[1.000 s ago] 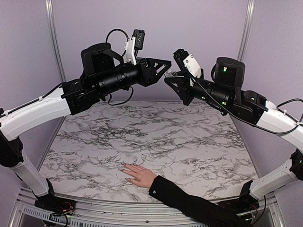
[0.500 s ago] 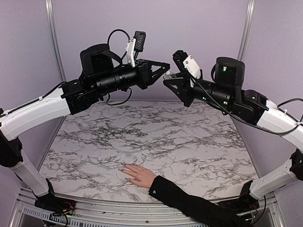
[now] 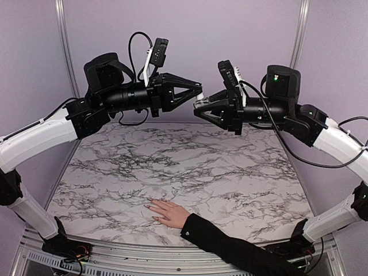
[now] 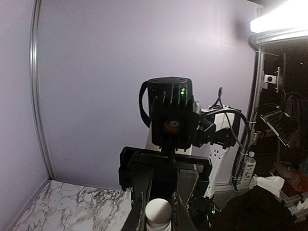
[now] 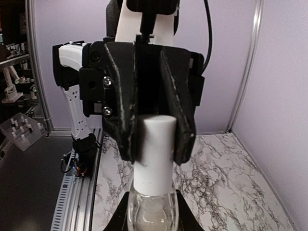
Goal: Paint the nails
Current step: Screw the nail polish bottle.
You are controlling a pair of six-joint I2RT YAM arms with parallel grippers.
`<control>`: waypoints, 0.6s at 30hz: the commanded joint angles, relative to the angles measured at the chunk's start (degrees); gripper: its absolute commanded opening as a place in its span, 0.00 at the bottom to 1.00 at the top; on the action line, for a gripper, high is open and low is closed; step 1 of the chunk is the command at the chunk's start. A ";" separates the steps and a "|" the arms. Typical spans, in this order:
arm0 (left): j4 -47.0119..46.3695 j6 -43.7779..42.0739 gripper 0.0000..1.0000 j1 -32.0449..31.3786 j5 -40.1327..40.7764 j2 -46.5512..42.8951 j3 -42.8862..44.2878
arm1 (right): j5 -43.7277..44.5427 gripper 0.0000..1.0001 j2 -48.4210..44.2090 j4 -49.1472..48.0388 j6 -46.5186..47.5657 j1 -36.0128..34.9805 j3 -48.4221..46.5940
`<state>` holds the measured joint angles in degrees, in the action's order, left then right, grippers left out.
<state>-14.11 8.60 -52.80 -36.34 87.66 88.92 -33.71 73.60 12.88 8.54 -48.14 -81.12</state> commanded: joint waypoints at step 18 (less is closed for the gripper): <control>1.51 4.18 0.38 4.20 -12.37 -5.10 -5.16 | -15.45 0.00 -0.99 -8.33 -0.26 -0.76 -5.53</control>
<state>-14.92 11.09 -50.19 -54.85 85.65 86.17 -55.27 75.61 4.01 0.71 -48.75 -82.85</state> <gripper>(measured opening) 0.360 0.198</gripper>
